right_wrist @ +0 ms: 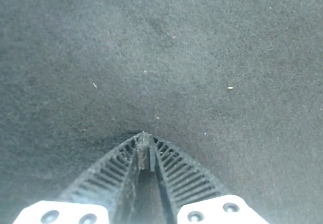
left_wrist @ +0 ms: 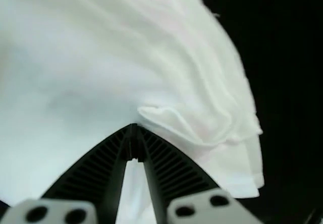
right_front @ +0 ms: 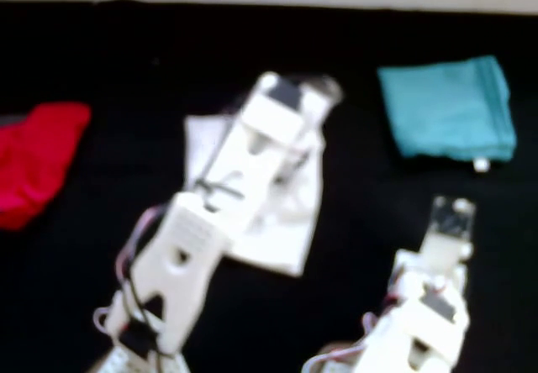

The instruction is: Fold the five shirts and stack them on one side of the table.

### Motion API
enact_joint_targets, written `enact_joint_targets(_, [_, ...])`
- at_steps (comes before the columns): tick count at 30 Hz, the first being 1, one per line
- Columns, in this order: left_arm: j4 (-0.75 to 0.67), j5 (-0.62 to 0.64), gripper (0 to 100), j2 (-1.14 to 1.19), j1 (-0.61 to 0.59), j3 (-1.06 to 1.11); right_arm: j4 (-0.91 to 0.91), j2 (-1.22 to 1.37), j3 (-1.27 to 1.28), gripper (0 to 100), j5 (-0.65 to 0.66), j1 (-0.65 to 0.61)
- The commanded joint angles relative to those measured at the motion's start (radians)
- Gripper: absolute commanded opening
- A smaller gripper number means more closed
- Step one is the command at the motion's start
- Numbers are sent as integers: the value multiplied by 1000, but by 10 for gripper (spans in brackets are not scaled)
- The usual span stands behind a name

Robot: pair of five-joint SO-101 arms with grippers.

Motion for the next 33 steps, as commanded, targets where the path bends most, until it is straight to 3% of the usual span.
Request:
enact_joint_targets(1, [12, 15, 9, -154, 84, 117, -21, -8, 41, 6, 0, 5])
enact_joint_targets(7, [12, 15, 9, -403, 136, 390, -21, -8, 41, 6, 0, 5])
enact_joint_targets(12, [-17, 6, 9, -575, 88, 498, -21, -8, 41, 6, 0, 5])
enact_joint_targets(16, [-152, 8, 9, -532, 5, 504, -21, -8, 42, 6, 0, 5])
enact_joint_targets(20, [-232, 8, 9, -410, 2, 504, -21, -8, 42, 6, 0, 5])
enact_joint_targets(26, [-226, 12, 9, -271, 65, 503, -21, -8, 42, 6, 0, 5])
enact_joint_targets(33, [-23, 12, 9, -285, 153, 499, -21, -8, 42, 6, 0, 5])
